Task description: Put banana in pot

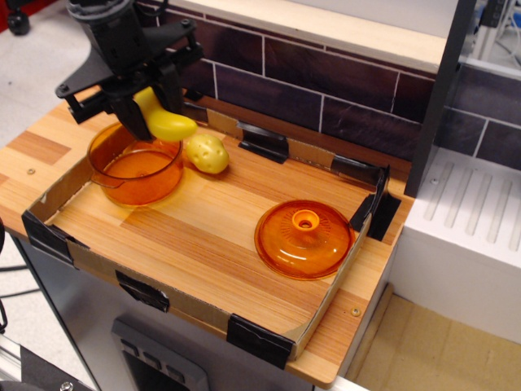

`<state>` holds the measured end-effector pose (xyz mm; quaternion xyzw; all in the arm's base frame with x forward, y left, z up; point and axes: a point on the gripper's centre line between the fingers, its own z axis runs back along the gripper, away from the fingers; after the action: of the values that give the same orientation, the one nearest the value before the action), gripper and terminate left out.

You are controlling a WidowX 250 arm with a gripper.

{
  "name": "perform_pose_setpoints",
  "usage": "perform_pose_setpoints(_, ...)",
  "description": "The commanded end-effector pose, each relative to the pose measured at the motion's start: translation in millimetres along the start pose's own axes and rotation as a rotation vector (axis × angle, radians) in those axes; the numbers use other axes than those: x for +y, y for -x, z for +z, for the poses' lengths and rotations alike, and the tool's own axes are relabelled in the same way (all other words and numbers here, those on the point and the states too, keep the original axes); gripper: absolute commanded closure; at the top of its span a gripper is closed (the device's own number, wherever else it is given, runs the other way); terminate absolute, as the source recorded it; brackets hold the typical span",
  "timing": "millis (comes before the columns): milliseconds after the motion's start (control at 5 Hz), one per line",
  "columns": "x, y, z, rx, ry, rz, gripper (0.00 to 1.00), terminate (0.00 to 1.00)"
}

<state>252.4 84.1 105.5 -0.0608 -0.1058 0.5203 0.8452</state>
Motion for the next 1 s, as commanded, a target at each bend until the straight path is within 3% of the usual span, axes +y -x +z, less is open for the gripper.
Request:
perform_pose_setpoints(0, 4.3, -34.4, -6.5, -0.105, -0.049, 0.07, 1.0, 0.0)
perform_pose_setpoints(600, 9.5, -52.0, -46.8, -0.158, -0.167, 0.094, 1.0, 0.0)
perform_pose_setpoints(800, 10.1, -50.3, -50.8, -0.164, -0.195, 0.08, 0.0, 0.0)
